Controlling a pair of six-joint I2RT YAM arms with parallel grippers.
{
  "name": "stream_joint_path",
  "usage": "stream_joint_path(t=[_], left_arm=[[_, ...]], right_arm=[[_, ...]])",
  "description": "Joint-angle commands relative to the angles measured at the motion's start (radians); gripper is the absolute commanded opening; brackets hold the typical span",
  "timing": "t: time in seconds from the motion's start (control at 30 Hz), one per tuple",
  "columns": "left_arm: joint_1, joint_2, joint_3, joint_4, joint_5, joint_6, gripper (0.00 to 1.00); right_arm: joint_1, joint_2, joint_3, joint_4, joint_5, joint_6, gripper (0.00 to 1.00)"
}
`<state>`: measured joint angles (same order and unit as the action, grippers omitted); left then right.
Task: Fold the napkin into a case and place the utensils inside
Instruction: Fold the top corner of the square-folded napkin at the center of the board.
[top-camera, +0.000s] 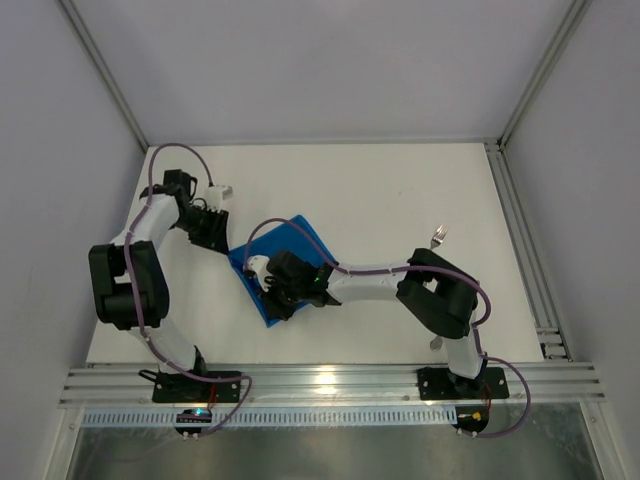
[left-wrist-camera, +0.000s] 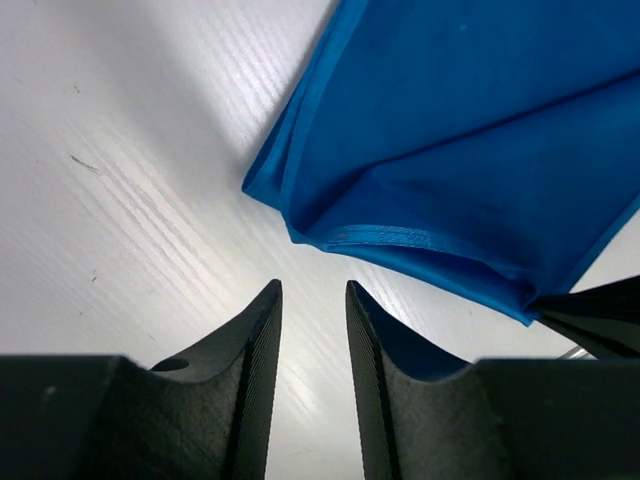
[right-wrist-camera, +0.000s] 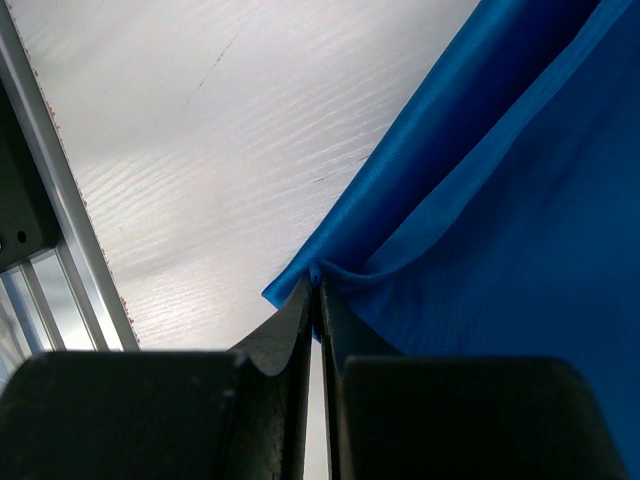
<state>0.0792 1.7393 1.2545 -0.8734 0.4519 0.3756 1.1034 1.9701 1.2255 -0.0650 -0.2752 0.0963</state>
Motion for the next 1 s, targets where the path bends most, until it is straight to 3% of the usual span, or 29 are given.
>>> stream_joint_path(t=[0.0,0.13,0.33,0.57,0.8,0.97], left_arm=[[0.007,-0.047,0.04,-0.082,0.094,0.048,0.36],[-0.01,-0.053,0.043,-0.082,0.123,0.04,0.42],[-0.142,-0.023,0.059,0.004,0.036,0.003,0.47],[-0.177,0.054,0.017,0.028,-0.041,0.006,0.31],[-0.176,0.005,-0.067,0.056,-0.097,0.034,0.28],[-0.177,0.016,-0.07,0.073,-0.113,0.036,0.25]], right_arm=[[0.006,0.004,-0.007,0.059,0.013,0.008,0.07],[0.006,0.003,-0.012,0.059,0.013,0.008,0.07],[0.007,0.006,-0.014,0.057,0.008,0.006,0.07],[0.004,0.012,-0.011,0.057,0.019,0.008,0.07],[0.006,-0.007,-0.011,0.087,0.036,0.013,0.09],[0.004,-0.043,0.002,0.08,0.042,0.029,0.26]])
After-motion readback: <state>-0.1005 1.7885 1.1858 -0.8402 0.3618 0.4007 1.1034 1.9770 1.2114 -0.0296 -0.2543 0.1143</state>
